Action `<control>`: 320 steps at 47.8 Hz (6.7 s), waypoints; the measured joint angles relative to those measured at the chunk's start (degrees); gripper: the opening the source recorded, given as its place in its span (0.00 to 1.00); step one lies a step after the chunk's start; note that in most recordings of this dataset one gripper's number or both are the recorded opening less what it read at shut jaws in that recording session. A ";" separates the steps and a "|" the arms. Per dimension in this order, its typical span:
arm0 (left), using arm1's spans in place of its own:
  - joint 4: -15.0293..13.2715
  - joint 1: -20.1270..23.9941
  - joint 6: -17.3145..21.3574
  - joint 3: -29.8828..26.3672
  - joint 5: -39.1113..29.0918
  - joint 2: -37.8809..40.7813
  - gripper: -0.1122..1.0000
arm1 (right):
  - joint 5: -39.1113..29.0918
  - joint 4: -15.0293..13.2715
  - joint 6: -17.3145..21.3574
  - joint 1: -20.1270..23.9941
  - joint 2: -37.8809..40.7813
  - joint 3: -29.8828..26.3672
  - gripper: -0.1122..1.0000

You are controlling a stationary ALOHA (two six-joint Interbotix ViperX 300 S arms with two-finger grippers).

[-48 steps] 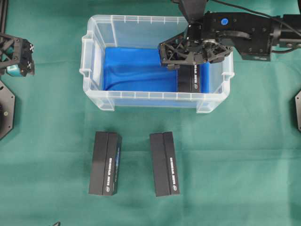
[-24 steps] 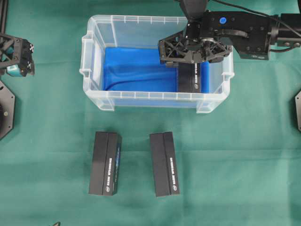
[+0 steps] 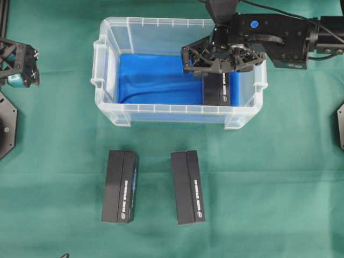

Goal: Take out the box from the case.

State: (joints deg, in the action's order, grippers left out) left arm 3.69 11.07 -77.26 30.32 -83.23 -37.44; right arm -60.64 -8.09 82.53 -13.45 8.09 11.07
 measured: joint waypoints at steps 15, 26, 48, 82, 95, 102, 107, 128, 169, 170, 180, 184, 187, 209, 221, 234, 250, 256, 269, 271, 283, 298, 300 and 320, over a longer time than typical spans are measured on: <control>0.00 -0.09 -0.09 0.00 0.00 0.00 0.93 | -0.70 0.00 0.00 0.35 0.00 -0.09 0.70; 0.00 -0.09 0.00 0.44 0.00 -0.97 0.93 | -2.72 0.09 0.26 0.53 -0.53 -0.53 0.70; 0.00 -0.09 -0.09 0.62 0.00 -1.49 0.93 | -11.51 -0.53 0.09 0.97 -5.27 -6.59 0.70; 0.00 -0.09 0.00 0.62 -0.09 -1.67 0.93 | -25.75 -2.02 -1.23 1.23 -5.62 -22.32 0.70; 0.00 -0.09 0.00 0.62 0.00 -1.67 0.93 | -28.56 -2.02 -1.76 1.49 -5.62 -25.22 0.70; 0.09 -0.09 0.00 0.62 0.00 -1.67 0.93 | -29.09 -2.11 -2.55 1.49 -5.62 -25.49 0.70; 0.09 -0.09 0.00 0.62 0.00 -1.67 0.93 | -29.09 -2.37 -2.72 1.49 -5.62 -25.49 0.70; 0.09 -0.09 -0.09 0.62 0.00 -1.67 0.93 | -29.27 -2.55 -2.81 1.49 -5.62 -25.49 0.70; 0.09 0.00 -0.18 0.62 0.09 -1.58 0.93 | -29.18 -2.20 -2.99 1.49 -5.54 -25.75 0.70; 0.09 -0.09 -0.18 0.62 0.09 -1.67 0.93 | -29.18 -2.20 -2.99 1.49 -5.54 -25.75 0.70; 0.09 0.00 -0.18 0.62 0.09 -1.67 0.93 | -29.27 -2.20 -2.99 1.58 -5.62 -25.75 0.70; 0.09 -0.09 -0.18 0.62 0.09 -1.58 0.93 | -29.53 -2.11 -3.08 1.93 -5.62 -25.75 0.70; 0.09 -0.09 -0.18 0.62 0.00 -1.67 0.93 | -29.88 -2.20 -2.99 2.55 -5.54 -25.66 0.70; 0.18 0.00 -0.18 0.62 0.09 -1.67 0.93 | -35.86 -2.20 2.37 14.33 -5.62 -25.75 0.70; 0.26 -0.09 -0.18 0.62 0.09 -1.58 0.93 | -37.35 -2.29 6.86 20.04 -5.62 -25.75 0.70; 0.26 -0.09 -0.18 0.62 0.09 -1.67 0.93 | -40.69 -2.55 11.60 27.42 -5.62 -25.84 0.70; 0.26 -0.09 -0.62 0.62 0.09 -1.58 0.93 | -42.10 -2.55 15.29 31.82 -5.62 -25.75 0.70; 0.35 -0.09 -0.70 0.62 0.09 -1.58 0.93 | -42.10 -2.64 15.47 31.73 -5.62 -25.84 0.70; 0.26 -0.09 -0.70 0.62 0.35 -1.67 0.93 | -40.96 -2.64 16.79 32.52 -5.62 -25.84 0.70; 0.26 -0.09 -0.70 0.62 0.35 -1.67 0.93 | -40.78 -2.64 17.23 32.70 -5.54 -25.75 0.70; 0.26 -0.09 -0.62 0.62 0.44 -1.58 0.93 | -40.69 -2.55 18.63 33.31 -5.62 -25.75 0.70; 0.35 -0.09 -0.62 0.62 0.53 -1.67 0.93 | -36.04 1.14 18.90 33.40 -5.36 -19.60 0.70; 0.35 -0.09 -0.70 0.62 0.44 -1.67 0.93 | -33.75 1.67 19.25 33.40 -5.27 -17.84 0.70; 0.35 -0.09 -0.62 0.70 0.53 -1.67 0.93 | -11.69 5.01 24.52 33.49 -5.10 -1.32 0.70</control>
State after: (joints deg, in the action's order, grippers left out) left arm 4.04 10.99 -77.87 31.03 -82.71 -39.11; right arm -72.33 -3.08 107.05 20.04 2.99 9.76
